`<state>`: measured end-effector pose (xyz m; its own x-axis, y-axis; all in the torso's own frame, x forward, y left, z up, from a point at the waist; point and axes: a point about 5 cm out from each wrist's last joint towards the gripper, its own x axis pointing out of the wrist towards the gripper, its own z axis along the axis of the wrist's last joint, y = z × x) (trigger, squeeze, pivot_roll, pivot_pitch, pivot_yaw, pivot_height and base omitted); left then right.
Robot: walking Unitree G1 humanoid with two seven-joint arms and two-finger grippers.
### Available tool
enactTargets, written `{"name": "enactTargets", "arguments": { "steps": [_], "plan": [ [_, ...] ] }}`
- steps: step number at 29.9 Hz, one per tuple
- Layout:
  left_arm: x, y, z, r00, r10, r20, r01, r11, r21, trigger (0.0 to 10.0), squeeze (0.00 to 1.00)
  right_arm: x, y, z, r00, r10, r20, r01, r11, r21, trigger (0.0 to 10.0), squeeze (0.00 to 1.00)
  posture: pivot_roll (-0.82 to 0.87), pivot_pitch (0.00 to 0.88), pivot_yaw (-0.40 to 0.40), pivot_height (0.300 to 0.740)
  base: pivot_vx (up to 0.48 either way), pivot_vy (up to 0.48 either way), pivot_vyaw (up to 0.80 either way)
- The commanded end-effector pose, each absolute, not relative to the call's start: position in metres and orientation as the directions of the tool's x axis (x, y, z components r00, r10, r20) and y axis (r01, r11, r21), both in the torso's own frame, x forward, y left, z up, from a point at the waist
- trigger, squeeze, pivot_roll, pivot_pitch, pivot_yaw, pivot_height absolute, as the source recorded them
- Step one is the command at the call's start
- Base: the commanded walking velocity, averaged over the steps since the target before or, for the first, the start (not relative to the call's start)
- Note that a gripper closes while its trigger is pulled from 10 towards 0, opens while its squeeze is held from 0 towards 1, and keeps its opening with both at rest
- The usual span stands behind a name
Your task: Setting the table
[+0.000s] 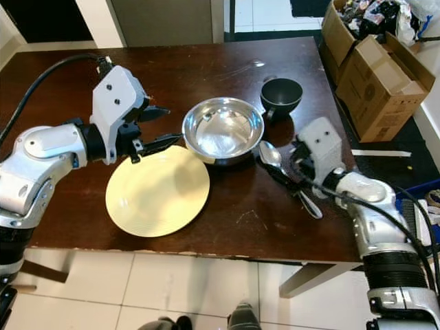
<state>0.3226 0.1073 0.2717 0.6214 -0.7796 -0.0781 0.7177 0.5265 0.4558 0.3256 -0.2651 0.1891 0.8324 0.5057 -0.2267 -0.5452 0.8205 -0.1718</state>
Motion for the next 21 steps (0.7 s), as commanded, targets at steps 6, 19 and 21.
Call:
{"name": "enactTargets", "arguments": {
  "steps": [6,19,21],
  "plan": [
    [0.323,0.109,0.269,0.622,-0.778,-0.094,0.721,0.521,0.458,10.0,0.0,0.326,-0.283,0.189,0.786,0.558,-0.268,-0.585,0.811,-0.026,10.0,0.0,-0.08,0.127,0.19,0.74,0.0,0.0,0.0],
    [0.323,0.113,0.268,0.637,-0.765,-0.094,0.71,0.535,0.457,10.0,0.0,0.323,-0.274,0.145,0.647,0.576,-0.5,-0.677,0.735,-0.03,10.0,0.0,-0.06,0.131,0.18,0.74,0.0,0.0,0.0],
    [0.323,0.113,0.268,0.64,-0.763,-0.094,0.709,0.538,0.456,10.0,0.0,0.324,-0.273,0.138,0.634,0.56,-0.534,-0.684,0.728,-0.048,10.0,0.0,-0.06,0.133,0.175,0.74,0.0,0.0,0.0]
  ]
}}
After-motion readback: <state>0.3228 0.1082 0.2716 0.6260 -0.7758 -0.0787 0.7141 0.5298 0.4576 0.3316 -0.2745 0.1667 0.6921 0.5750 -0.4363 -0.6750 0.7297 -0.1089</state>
